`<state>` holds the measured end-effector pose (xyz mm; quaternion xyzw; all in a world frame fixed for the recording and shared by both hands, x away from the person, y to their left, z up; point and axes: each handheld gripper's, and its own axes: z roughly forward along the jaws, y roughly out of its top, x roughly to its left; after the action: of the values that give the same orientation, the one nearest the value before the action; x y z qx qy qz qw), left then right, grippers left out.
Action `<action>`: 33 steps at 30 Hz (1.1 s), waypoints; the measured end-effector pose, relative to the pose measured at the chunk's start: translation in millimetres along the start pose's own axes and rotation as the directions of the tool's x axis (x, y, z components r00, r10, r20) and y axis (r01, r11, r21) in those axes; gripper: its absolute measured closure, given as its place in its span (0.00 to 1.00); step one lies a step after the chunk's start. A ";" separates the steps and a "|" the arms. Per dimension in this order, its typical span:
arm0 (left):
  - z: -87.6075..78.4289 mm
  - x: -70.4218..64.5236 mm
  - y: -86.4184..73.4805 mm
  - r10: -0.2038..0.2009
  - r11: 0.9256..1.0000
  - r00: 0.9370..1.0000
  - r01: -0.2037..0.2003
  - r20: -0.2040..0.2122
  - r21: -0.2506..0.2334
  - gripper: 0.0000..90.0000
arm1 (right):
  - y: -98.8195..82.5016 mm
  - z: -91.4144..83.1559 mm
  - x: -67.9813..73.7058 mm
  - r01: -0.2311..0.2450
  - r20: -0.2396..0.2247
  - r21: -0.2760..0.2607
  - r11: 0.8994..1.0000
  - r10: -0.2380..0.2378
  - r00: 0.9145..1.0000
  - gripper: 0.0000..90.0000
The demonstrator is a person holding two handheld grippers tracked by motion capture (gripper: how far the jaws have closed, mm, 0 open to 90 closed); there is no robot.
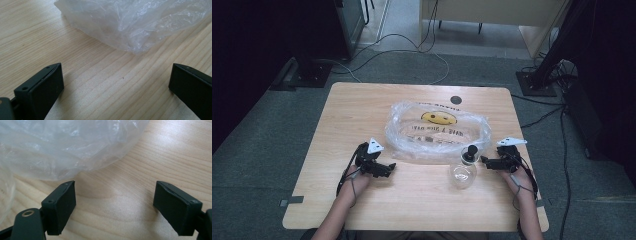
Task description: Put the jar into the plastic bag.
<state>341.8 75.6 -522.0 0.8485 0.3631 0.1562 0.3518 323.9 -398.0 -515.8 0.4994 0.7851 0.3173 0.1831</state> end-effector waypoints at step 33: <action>-0.1 0.0 0.0 0.000 1.000 1.000 0.000 0.000 0.001 0.00 | 23.0 -54.0 34.0 0.209 -0.158 -0.030 0.977 -0.211 0.964 0.20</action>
<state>341.8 75.6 -522.0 0.8488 0.3631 0.1562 0.3512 291.9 -377.5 -459.6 0.3848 0.8438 0.3405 0.1551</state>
